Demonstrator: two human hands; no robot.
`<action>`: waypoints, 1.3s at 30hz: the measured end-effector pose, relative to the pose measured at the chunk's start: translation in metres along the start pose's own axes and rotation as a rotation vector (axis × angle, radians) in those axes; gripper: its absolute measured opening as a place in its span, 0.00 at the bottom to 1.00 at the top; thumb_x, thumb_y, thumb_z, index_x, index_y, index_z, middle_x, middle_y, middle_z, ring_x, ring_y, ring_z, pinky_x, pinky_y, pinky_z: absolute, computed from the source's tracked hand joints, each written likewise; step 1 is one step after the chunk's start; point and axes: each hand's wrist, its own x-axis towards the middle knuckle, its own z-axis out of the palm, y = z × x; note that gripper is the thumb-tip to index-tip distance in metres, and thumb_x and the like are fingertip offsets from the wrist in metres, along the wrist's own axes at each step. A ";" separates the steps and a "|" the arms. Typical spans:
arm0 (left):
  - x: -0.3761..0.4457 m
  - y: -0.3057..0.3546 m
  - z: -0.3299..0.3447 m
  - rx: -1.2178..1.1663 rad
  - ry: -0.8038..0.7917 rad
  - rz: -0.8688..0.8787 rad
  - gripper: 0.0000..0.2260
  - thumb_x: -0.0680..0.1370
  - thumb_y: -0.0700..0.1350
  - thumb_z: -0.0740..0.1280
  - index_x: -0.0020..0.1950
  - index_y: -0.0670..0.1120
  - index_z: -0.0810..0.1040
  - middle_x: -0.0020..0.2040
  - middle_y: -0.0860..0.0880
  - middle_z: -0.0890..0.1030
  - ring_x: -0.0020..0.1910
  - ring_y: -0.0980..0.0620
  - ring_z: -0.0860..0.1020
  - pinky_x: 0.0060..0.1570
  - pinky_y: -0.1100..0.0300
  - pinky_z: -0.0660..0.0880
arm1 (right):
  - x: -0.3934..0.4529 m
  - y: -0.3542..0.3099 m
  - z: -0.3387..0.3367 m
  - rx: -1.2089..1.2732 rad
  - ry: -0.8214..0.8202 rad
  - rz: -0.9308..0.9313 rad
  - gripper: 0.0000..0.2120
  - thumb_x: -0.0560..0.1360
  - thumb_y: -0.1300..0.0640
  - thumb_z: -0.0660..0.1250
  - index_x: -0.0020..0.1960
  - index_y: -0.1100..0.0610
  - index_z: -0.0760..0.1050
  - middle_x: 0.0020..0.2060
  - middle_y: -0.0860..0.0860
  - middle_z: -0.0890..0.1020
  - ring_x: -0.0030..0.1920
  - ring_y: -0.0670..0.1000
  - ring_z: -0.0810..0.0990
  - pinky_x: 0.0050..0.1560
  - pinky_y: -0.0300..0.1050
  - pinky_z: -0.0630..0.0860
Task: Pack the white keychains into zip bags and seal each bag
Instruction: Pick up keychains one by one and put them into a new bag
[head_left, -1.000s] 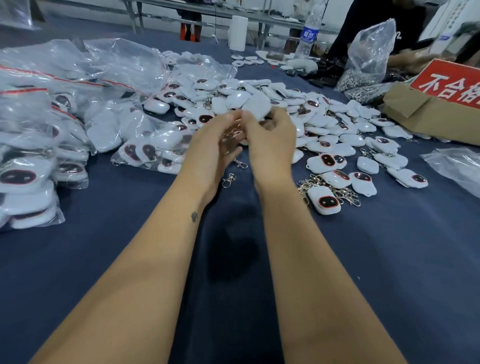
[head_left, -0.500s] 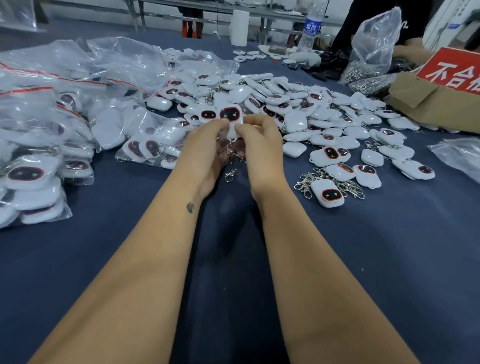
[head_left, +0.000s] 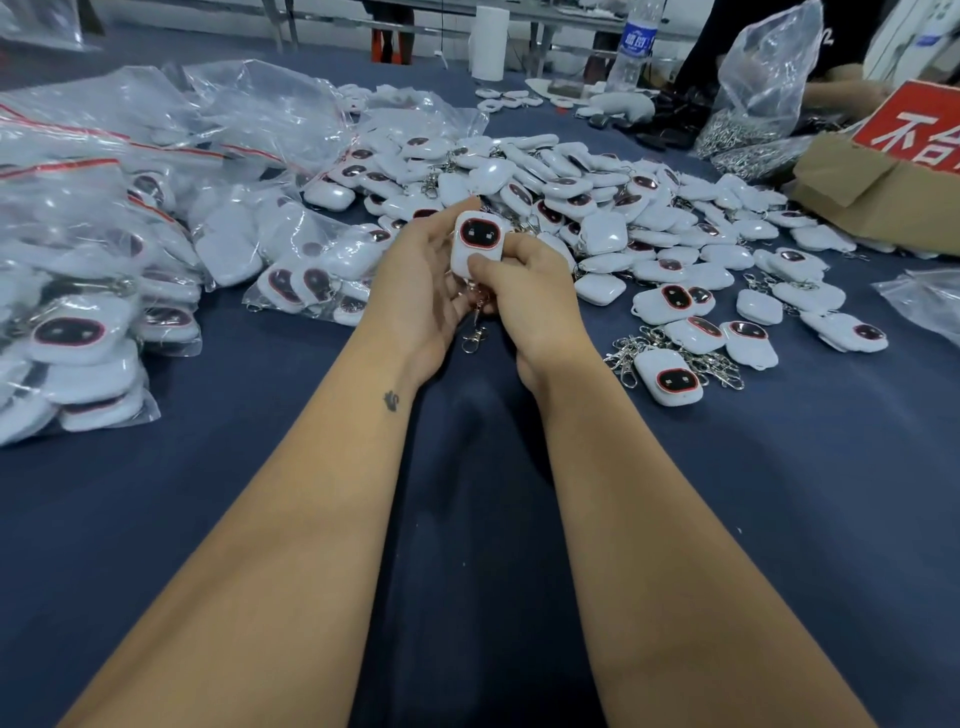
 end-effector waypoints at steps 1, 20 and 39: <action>0.000 -0.001 0.000 0.018 0.007 0.007 0.10 0.81 0.44 0.59 0.52 0.48 0.80 0.43 0.51 0.83 0.37 0.55 0.80 0.38 0.64 0.75 | 0.000 0.000 0.000 -0.021 -0.007 0.001 0.07 0.76 0.66 0.65 0.52 0.59 0.78 0.34 0.47 0.82 0.30 0.40 0.77 0.33 0.33 0.72; -0.001 -0.010 0.002 0.111 0.025 0.107 0.14 0.81 0.35 0.56 0.52 0.46 0.80 0.39 0.49 0.84 0.36 0.55 0.81 0.33 0.63 0.77 | -0.001 -0.003 0.003 0.068 0.021 0.012 0.10 0.76 0.64 0.63 0.39 0.52 0.77 0.36 0.49 0.79 0.40 0.49 0.76 0.40 0.45 0.73; 0.002 -0.008 -0.004 0.128 -0.008 0.042 0.15 0.79 0.38 0.56 0.57 0.45 0.80 0.50 0.45 0.82 0.45 0.53 0.80 0.46 0.61 0.78 | -0.006 -0.004 0.006 0.023 0.051 -0.043 0.09 0.78 0.63 0.59 0.49 0.54 0.78 0.50 0.58 0.82 0.50 0.53 0.78 0.51 0.51 0.76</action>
